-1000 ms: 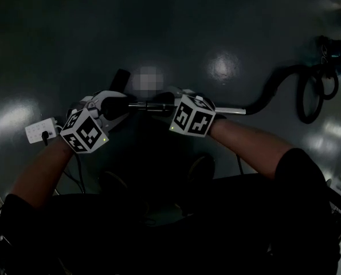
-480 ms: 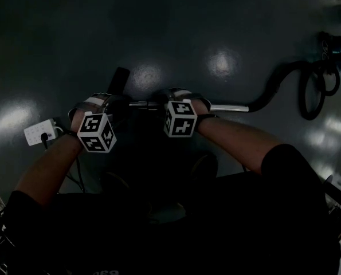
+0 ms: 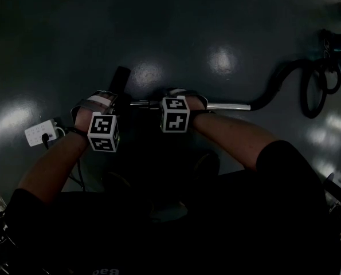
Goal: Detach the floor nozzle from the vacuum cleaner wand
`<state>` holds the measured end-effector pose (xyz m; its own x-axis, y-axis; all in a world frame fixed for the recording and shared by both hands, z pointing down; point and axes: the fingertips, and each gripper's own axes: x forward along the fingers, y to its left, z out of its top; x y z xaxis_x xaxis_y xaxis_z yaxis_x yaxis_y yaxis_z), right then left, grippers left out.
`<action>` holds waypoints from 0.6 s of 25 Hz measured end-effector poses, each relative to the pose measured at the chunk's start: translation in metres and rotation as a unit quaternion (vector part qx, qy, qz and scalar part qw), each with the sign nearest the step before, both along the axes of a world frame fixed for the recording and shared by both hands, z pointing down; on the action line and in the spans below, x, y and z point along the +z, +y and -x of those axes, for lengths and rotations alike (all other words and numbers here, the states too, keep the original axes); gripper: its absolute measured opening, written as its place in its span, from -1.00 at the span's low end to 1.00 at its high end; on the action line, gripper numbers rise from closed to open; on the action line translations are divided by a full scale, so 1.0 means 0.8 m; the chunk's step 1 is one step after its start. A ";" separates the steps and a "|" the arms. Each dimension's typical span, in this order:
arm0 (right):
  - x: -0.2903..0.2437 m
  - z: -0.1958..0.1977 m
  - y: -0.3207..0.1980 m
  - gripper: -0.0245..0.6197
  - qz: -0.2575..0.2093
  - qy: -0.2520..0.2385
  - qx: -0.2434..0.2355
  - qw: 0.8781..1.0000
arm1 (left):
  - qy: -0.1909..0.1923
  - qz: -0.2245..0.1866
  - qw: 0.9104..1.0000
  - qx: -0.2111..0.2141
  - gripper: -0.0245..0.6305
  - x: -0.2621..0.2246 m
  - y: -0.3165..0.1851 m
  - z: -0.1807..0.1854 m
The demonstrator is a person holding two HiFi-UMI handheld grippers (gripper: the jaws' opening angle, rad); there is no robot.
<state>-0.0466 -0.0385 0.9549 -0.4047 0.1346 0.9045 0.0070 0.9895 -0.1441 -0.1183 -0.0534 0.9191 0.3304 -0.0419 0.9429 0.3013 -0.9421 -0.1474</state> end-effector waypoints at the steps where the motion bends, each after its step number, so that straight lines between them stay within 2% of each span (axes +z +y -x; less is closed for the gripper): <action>1: -0.001 0.000 0.000 -0.21 0.003 0.003 0.002 1.000 | -0.003 -0.003 1.000 0.004 -0.37 0.001 0.001 -0.001; 15: -0.031 -0.002 -0.004 -0.23 0.018 0.020 0.032 0.999 | -0.062 -0.081 0.994 0.039 -0.32 0.012 -0.018 -0.001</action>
